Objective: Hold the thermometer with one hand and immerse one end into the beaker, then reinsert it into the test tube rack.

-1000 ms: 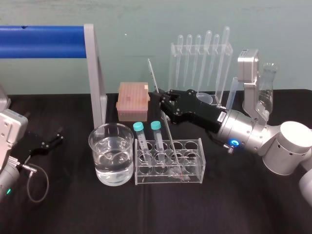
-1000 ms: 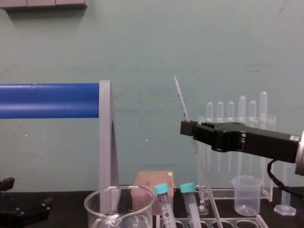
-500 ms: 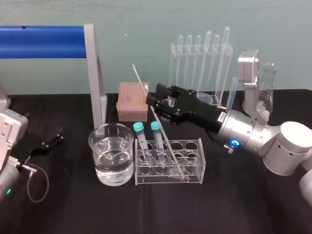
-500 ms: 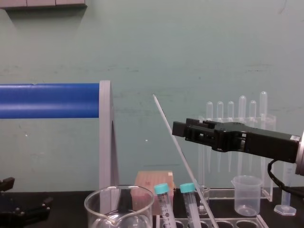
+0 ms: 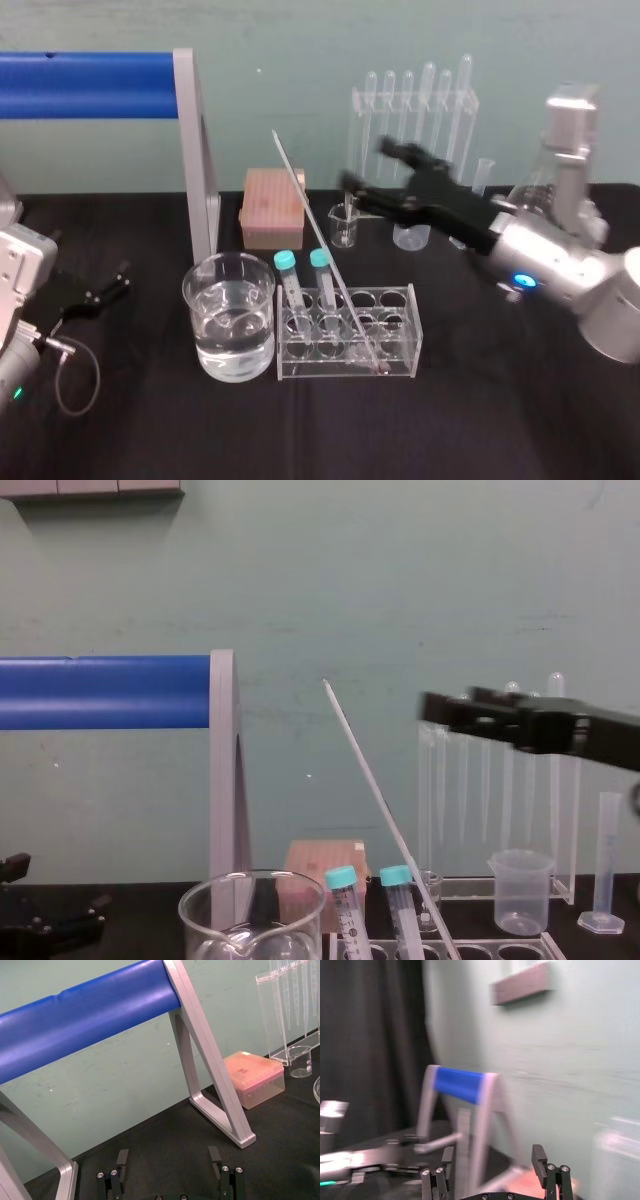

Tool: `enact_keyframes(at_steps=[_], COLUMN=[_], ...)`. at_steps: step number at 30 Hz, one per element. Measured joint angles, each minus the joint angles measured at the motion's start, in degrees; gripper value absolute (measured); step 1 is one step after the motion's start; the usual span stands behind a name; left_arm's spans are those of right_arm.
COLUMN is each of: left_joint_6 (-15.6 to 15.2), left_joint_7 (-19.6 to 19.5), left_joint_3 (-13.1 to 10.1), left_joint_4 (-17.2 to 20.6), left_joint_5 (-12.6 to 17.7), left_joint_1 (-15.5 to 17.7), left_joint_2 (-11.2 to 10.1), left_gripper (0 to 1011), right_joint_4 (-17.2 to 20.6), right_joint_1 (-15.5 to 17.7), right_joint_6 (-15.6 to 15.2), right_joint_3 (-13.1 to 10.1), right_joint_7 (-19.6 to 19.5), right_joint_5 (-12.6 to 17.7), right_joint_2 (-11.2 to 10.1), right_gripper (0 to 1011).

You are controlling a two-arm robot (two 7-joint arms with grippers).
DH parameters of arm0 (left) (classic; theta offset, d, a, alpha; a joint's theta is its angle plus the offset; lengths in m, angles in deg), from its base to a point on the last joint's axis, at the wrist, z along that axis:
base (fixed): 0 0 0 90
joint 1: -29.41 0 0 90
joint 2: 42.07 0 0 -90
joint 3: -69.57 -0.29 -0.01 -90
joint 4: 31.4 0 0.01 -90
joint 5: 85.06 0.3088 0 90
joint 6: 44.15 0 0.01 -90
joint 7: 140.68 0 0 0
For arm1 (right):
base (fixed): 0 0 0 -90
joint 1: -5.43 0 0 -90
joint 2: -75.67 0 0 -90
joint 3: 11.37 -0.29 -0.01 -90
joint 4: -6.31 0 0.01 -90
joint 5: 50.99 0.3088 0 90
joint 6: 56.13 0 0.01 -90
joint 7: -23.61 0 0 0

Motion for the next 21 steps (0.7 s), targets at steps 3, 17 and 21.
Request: enact_keyframes(at_steps=[3, 17, 21], left_joint_6=[0.00, 0.00, 0.00], left_joint_7=[0.00, 0.00, 0.00], left_joint_3=[0.00, 0.00, 0.00], left_joint_4=[0.00, 0.00, 0.00], left_joint_5=[0.00, 0.00, 0.00], left_joint_1=[0.00, 0.00, 0.00], left_joint_2=[0.00, 0.00, 0.00], left_gripper=[1008, 1008, 1008], right_joint_4=[2.00, -4.15, -4.80], right_joint_1=[2.74, 9.19, 9.29], right_joint_6=[-0.35, -9.31, -9.40], right_joint_3=[-2.48, -3.12, -3.14], right_joint_7=[-7.17, -28.98, -29.20], right_joint_5=[-2.91, -16.63, -16.98], right_joint_2=[-2.05, -2.11, -1.69], right_gripper=[1003, 1003, 1003])
